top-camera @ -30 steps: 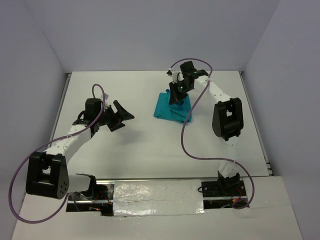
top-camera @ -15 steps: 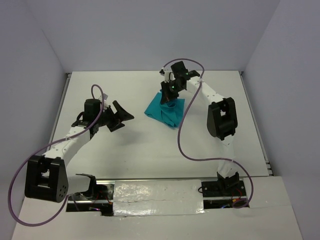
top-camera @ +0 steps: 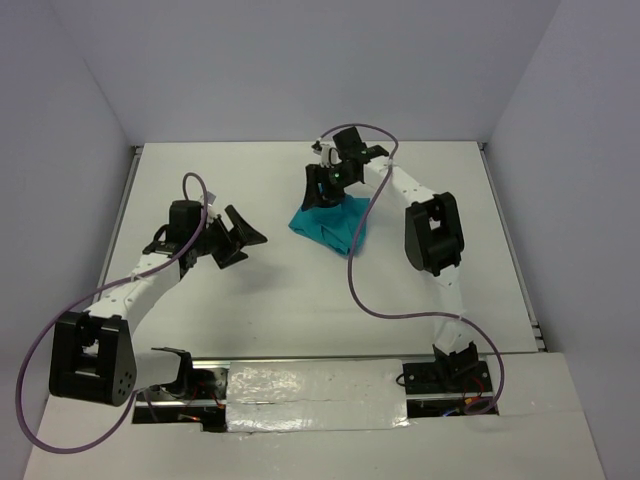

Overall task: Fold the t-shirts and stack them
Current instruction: Fold the long partially folded tshirt into a neat square

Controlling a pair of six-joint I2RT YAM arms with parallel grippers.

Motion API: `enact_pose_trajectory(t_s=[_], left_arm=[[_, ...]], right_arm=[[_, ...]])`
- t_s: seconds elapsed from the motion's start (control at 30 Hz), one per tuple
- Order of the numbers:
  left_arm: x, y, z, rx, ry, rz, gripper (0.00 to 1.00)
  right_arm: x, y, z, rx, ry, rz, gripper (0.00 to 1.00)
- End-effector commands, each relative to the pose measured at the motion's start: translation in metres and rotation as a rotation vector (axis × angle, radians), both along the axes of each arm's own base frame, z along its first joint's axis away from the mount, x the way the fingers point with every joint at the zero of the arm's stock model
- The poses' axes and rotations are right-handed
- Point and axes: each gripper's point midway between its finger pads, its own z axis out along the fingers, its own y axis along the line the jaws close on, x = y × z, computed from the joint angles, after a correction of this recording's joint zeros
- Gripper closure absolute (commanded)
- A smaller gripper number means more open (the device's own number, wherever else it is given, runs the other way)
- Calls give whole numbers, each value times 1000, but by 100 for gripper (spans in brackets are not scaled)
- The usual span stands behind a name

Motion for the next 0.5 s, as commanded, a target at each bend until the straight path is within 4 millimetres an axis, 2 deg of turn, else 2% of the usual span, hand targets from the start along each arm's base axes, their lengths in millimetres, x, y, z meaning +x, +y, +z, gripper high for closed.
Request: enact_pose_trajectory(t_s=[0.0, 0.1, 0.13, 0.23, 0.43, 0.47], left_arm=[[7, 2, 19, 6, -58, 3, 7], [10, 3, 21, 8, -57, 5, 7], [10, 3, 21, 9, -57, 6, 7], [11, 3, 23, 13, -57, 5, 7], [13, 4, 25, 20, -60, 5, 7], [13, 4, 26, 20, -62, 5, 7]], right_arm=[[1, 29, 50, 158, -62, 70, 31], [-1, 33, 69, 212, -86, 91, 28], [-2, 36, 83, 245, -113, 107, 29], [-7, 42, 106, 305, -142, 142, 28], [-16, 43, 143, 381, -216, 192, 27], [-16, 40, 143, 375, -227, 192, 28]])
